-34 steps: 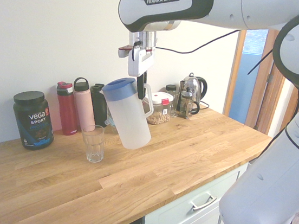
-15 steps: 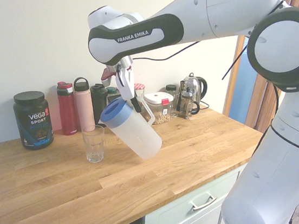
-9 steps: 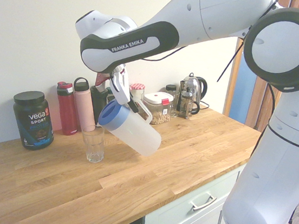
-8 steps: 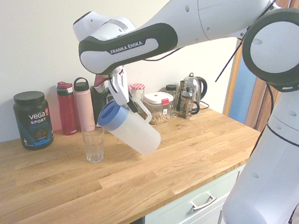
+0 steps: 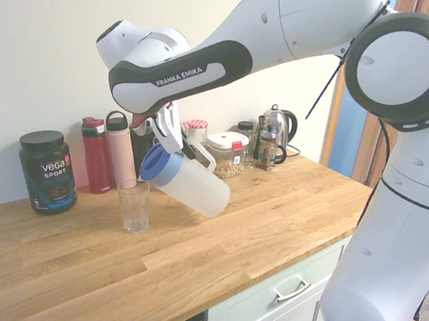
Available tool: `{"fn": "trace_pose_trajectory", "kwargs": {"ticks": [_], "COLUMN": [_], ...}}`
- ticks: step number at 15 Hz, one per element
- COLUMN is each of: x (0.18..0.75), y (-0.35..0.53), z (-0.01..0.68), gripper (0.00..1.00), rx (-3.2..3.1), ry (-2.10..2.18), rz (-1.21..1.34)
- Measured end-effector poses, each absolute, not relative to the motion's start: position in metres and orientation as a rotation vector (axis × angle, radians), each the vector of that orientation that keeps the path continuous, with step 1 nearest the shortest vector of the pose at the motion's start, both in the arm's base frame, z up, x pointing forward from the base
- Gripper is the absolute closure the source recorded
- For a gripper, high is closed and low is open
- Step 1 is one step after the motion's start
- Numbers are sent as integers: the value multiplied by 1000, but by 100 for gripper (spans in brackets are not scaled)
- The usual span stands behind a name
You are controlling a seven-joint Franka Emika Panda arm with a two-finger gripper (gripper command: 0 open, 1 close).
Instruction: Pour me some water
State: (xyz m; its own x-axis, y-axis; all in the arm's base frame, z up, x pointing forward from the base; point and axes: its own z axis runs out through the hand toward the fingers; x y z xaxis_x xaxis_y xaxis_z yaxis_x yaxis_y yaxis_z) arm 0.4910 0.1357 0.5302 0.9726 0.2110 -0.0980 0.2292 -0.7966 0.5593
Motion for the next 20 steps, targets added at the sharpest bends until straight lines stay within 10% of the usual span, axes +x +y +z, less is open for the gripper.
{"fn": "trace_pose_trajectory", "kwargs": {"ticks": [20], "x": [493], "y": [30], "z": [586], "gripper": [100], "rx": [3034], "ry": [-79], "rz": [122]}}
